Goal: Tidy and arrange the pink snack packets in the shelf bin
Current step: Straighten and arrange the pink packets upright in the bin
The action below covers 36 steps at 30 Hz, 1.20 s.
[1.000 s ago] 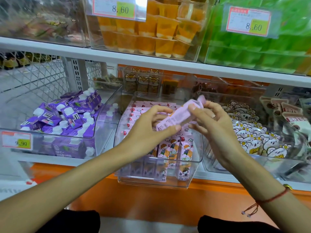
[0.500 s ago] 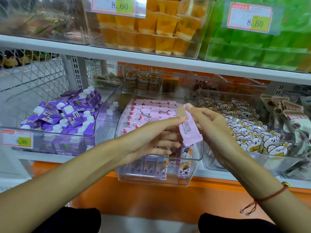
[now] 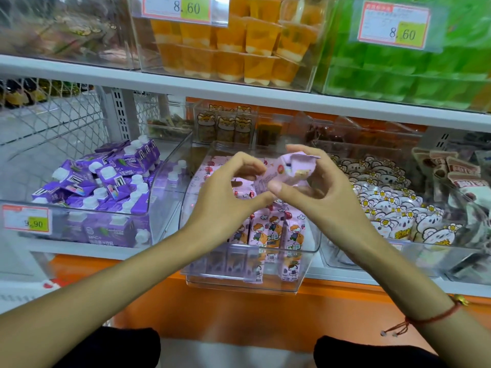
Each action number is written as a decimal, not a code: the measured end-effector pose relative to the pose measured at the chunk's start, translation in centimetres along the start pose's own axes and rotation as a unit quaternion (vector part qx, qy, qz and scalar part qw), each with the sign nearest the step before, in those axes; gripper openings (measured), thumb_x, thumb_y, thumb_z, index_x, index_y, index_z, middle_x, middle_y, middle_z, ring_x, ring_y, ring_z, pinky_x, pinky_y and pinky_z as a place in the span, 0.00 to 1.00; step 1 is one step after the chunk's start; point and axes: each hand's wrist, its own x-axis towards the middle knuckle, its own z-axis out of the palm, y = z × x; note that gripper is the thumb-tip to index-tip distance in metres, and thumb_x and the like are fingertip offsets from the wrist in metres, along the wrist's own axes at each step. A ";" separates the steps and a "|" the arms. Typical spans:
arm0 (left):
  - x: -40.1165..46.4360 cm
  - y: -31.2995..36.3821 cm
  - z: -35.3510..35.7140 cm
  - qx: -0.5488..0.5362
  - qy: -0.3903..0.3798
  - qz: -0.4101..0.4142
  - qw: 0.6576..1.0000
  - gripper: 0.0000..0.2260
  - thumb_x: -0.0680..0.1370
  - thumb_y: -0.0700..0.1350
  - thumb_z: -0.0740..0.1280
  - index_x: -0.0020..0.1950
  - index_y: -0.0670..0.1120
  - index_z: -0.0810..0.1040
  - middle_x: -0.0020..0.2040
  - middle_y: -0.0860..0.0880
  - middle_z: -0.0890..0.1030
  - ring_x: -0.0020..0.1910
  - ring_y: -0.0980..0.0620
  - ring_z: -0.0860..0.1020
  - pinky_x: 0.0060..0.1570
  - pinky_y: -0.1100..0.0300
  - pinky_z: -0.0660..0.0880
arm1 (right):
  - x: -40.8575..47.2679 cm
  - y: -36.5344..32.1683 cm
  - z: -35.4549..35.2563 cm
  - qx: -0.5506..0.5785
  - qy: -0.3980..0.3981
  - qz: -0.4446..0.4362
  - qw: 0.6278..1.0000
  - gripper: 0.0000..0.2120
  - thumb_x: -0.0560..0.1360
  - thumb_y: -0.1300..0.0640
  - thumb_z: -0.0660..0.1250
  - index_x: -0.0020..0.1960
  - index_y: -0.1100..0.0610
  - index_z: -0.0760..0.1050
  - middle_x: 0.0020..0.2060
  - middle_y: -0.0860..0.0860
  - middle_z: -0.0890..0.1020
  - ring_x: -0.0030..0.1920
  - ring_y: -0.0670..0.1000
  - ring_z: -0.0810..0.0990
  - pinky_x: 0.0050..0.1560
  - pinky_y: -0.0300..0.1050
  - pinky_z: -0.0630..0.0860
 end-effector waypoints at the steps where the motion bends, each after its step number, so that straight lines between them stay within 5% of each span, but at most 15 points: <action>1: -0.1 0.1 0.1 0.033 0.018 0.020 0.999 0.12 0.70 0.47 0.75 0.49 0.51 0.76 0.48 0.57 0.80 0.51 0.56 0.78 0.55 0.58 0.74 | 0.0 -0.2 0.2 -0.039 0.030 -0.002 0.999 0.24 0.65 0.38 0.71 0.56 0.47 0.75 0.49 0.42 0.80 0.50 0.44 0.80 0.48 0.40 0.77; 3: -0.3 0.3 0.2 0.086 0.042 0.056 0.994 0.13 0.68 0.53 0.74 0.47 0.54 0.75 0.45 0.59 0.79 0.49 0.58 0.76 0.50 0.59 0.73 | 0.1 -0.6 0.4 -0.107 0.073 -0.026 0.991 0.16 0.67 0.35 0.68 0.43 0.47 0.76 0.36 0.41 0.79 0.36 0.43 0.77 0.36 0.36 0.73; 6: -0.3 0.1 0.2 0.126 0.013 0.065 0.990 0.17 0.66 0.56 0.76 0.48 0.56 0.74 0.46 0.63 0.77 0.48 0.60 0.73 0.46 0.60 0.72 | 0.3 -1.0 -0.1 -0.130 0.076 -0.025 0.988 0.13 0.69 0.43 0.71 0.34 0.52 0.76 0.29 0.49 0.77 0.29 0.47 0.74 0.31 0.40 0.71; 11: 0.1 -1.5 -0.7 0.240 -0.138 -0.026 0.961 0.24 0.66 0.54 0.77 0.55 0.57 0.68 0.52 0.61 0.72 0.54 0.58 0.72 0.48 0.58 0.72 | 1.0 -0.8 -3.0 -0.164 0.034 0.057 0.984 0.13 0.66 0.52 0.71 0.47 0.54 0.72 0.38 0.56 0.81 0.37 0.54 0.78 0.41 0.52 0.76; 15: 0.2 -2.1 -0.9 0.275 -0.160 -0.020 0.948 0.17 0.70 0.50 0.75 0.54 0.55 0.71 0.49 0.60 0.75 0.51 0.58 0.72 0.48 0.54 0.75 | 1.0 -1.0 -4.4 -0.183 -0.082 0.051 0.978 0.13 0.67 0.54 0.75 0.47 0.53 0.75 0.39 0.51 0.81 0.36 0.47 0.78 0.39 0.39 0.74; 19: 0.3 -2.2 -1.0 0.302 -0.189 0.011 0.934 0.10 0.74 0.49 0.71 0.54 0.56 0.78 0.36 0.64 0.68 0.46 0.57 0.66 0.42 0.58 0.68 | 1.1 -1.2 -3.7 -0.299 -0.212 0.020 0.930 0.12 0.69 0.52 0.74 0.51 0.47 0.76 0.43 0.46 0.81 0.39 0.41 0.78 0.42 0.42 0.75; 21: 0.4 -2.4 -0.9 0.318 -0.197 0.016 0.927 0.09 0.74 0.49 0.70 0.54 0.56 0.78 0.36 0.64 0.67 0.48 0.57 0.66 0.44 0.57 0.68 | 1.5 -0.8 -2.7 -0.385 -0.234 -0.004 0.893 0.13 0.71 0.53 0.73 0.53 0.51 0.76 0.47 0.49 0.78 0.45 0.44 0.77 0.46 0.44 0.72; 24: 0.4 -2.6 -0.8 0.325 -0.197 0.018 0.925 0.09 0.75 0.50 0.69 0.54 0.57 0.77 0.38 0.62 0.67 0.50 0.57 0.67 0.46 0.56 0.70 | 1.8 -0.6 -1.3 -0.454 -0.229 -0.033 0.861 0.12 0.74 0.53 0.69 0.53 0.56 0.71 0.46 0.50 0.75 0.49 0.53 0.72 0.44 0.46 0.65; 28: 0.3 -2.8 -1.0 0.327 -0.190 0.012 0.926 0.08 0.74 0.50 0.69 0.52 0.57 0.77 0.39 0.61 0.69 0.50 0.56 0.68 0.46 0.55 0.71 | 2.0 -0.1 -0.2 -0.464 -0.223 -0.065 0.855 0.21 0.75 0.55 0.68 0.66 0.52 0.66 0.50 0.51 0.78 0.49 0.52 0.73 0.42 0.45 0.62; 32: 0.3 -2.9 -1.3 0.323 -0.196 -0.010 0.926 0.07 0.72 0.49 0.70 0.49 0.58 0.79 0.47 0.58 0.77 0.49 0.55 0.70 0.48 0.51 0.74 | 1.1 0.8 -0.7 -0.438 -0.187 -0.063 0.877 0.21 0.74 0.56 0.69 0.62 0.49 0.64 0.47 0.51 0.81 0.44 0.54 0.77 0.44 0.49 0.72; 36: 0.2 -2.9 -1.1 0.310 -0.175 0.005 0.934 0.09 0.70 0.50 0.72 0.49 0.58 0.77 0.48 0.58 0.78 0.51 0.56 0.71 0.49 0.54 0.74 | -0.2 2.1 0.1 -0.503 -0.129 -0.102 0.848 0.16 0.73 0.47 0.69 0.56 0.50 0.69 0.47 0.50 0.80 0.51 0.55 0.76 0.41 0.48 0.67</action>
